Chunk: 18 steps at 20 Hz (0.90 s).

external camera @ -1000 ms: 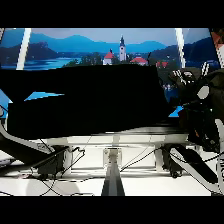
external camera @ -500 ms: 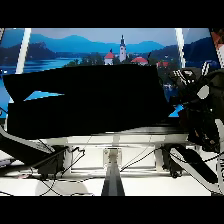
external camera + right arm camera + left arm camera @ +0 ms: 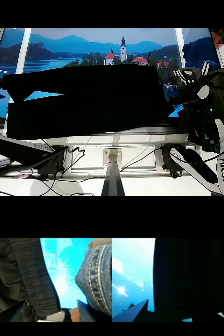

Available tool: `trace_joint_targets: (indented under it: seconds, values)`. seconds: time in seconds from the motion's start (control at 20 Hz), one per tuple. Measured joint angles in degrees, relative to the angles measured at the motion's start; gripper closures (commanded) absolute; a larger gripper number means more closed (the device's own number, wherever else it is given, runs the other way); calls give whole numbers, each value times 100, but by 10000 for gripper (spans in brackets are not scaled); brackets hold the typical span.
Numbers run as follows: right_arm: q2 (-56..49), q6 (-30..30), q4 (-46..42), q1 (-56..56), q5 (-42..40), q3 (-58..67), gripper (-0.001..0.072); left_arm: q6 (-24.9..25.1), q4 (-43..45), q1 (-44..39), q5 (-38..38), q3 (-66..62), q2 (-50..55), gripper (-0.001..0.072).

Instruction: Fold the clothes and pants, and hang the long-sleeved shirts on hangers.

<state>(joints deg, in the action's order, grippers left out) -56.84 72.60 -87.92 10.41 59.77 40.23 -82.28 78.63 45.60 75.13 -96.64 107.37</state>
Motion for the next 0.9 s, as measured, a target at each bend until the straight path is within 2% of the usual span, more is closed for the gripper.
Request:
trace_joint_targets:
  seconds: [0.1,0.15,0.2,0.25,0.3,0.4,0.6,0.9]
  values:
    - [2,-2,66,0,-7,0,23,136,-256,39,-433,426,-72,171]
    - [2,-2,94,0,2,0,22,175,-343,50,-640,599,-101,200]
    - [0,-4,122,0,11,0,23,205,-424,61,-839,741,-131,329]
    - [2,-2,160,0,15,0,23,245,-481,70,-1008,846,-142,490]
    - [0,-4,192,0,24,0,23,275,-509,74,-1141,920,-144,605]
    - [0,-2,214,0,37,0,23,295,-608,74,-1360,1021,-151,701]
    - [0,-2,243,0,52,0,23,472,-540,79,-1449,1032,-273,697]
    - [0,-2,256,0,57,0,24,649,-369,92,-1510,352,-669,699]
